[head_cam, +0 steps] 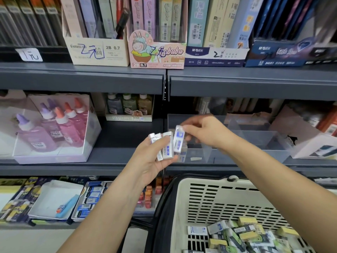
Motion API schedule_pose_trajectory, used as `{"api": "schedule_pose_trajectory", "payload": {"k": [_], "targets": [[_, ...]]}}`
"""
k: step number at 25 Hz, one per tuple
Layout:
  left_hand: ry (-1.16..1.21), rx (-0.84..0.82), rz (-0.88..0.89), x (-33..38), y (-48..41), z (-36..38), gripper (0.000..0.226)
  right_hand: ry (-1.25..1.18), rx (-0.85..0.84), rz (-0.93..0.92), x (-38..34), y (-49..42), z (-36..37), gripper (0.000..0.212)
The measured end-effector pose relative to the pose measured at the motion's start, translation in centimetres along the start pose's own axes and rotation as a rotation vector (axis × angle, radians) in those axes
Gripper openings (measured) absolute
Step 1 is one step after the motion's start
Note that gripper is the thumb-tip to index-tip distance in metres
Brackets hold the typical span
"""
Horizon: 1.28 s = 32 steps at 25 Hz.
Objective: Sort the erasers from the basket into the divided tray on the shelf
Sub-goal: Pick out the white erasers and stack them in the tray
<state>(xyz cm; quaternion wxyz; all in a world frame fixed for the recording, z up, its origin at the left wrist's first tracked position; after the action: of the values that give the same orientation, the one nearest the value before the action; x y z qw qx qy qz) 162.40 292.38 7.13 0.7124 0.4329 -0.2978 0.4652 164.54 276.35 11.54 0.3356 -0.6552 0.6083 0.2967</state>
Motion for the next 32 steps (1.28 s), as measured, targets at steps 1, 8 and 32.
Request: {"api": "schedule_pose_trajectory", "payload": {"k": [1, 8, 32], "targets": [[0.016, 0.042, 0.002, 0.1, -0.1, -0.2, 0.013, -0.092, 0.058, 0.047, 0.1, -0.4, -0.6, 0.014], [0.087, 0.155, 0.023, 0.5, -0.7, -0.9, 0.017, 0.221, 0.221, 0.026, 1.4, -2.5, -1.2, 0.016], [-0.129, 0.079, 0.184, -0.3, -0.5, -0.5, 0.019, 0.077, -0.05, -0.089, -0.7, -0.8, -0.5, 0.01]]}}
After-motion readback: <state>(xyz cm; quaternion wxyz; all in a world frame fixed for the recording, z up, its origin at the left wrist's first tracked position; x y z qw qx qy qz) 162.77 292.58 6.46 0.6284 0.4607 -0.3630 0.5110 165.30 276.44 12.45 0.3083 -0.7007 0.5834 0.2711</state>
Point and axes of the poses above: each hand's wrist, its own y-axis away from the middle knuckle, its own z-axis out of the palm, x = y × z, the point moved 2 cm from there along -y, towards the middle knuckle, and after that the axes turned 4 degrees about x, right-handed, at the moved point
